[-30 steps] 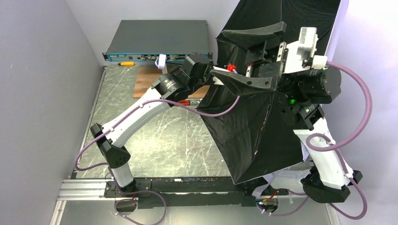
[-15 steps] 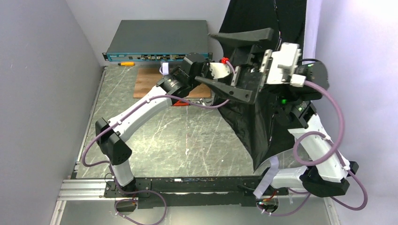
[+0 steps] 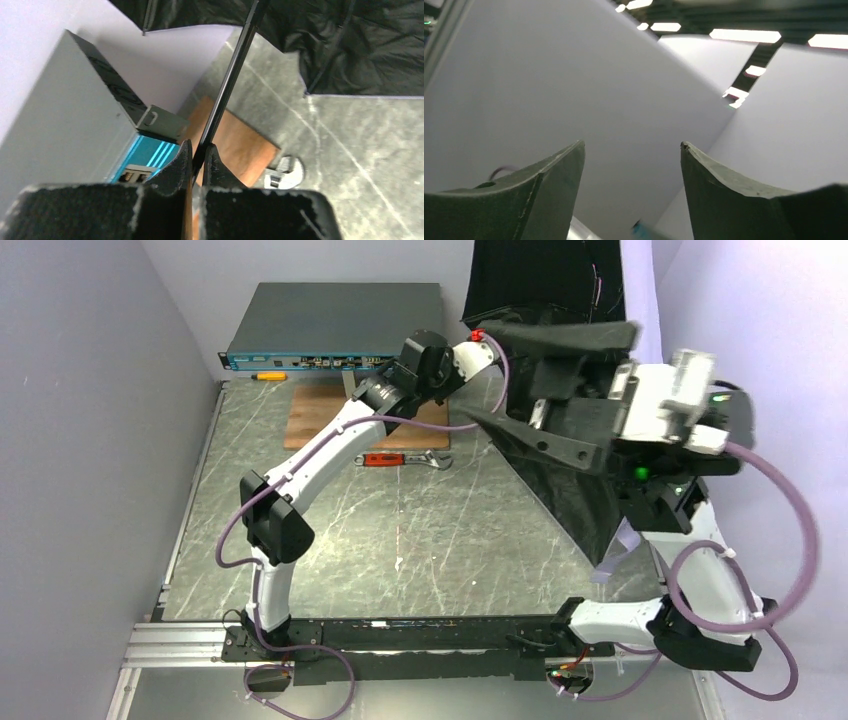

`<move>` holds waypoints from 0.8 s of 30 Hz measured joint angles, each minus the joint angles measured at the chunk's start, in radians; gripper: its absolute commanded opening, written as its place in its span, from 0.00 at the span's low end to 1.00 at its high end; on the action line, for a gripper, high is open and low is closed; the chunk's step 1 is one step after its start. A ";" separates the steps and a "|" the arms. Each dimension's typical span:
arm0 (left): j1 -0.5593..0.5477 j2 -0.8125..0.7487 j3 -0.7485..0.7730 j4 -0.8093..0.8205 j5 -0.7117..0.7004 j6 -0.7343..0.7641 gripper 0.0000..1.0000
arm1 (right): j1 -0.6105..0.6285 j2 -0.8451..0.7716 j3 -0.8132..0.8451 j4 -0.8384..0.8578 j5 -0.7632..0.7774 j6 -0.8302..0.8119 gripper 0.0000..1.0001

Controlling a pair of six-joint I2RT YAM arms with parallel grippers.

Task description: Open the umbrella

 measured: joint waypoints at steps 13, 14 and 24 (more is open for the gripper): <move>0.086 -0.001 0.014 -0.059 0.391 -0.430 0.00 | 0.084 -0.286 -0.756 -0.323 0.079 -0.362 0.81; 0.087 -0.003 0.014 -0.058 0.409 -0.452 0.00 | 0.085 -0.324 -0.793 -0.340 0.090 -0.394 0.83; 0.098 -0.091 0.002 0.062 0.459 -0.525 0.00 | 0.129 -0.316 -0.536 -0.419 0.078 -0.468 0.96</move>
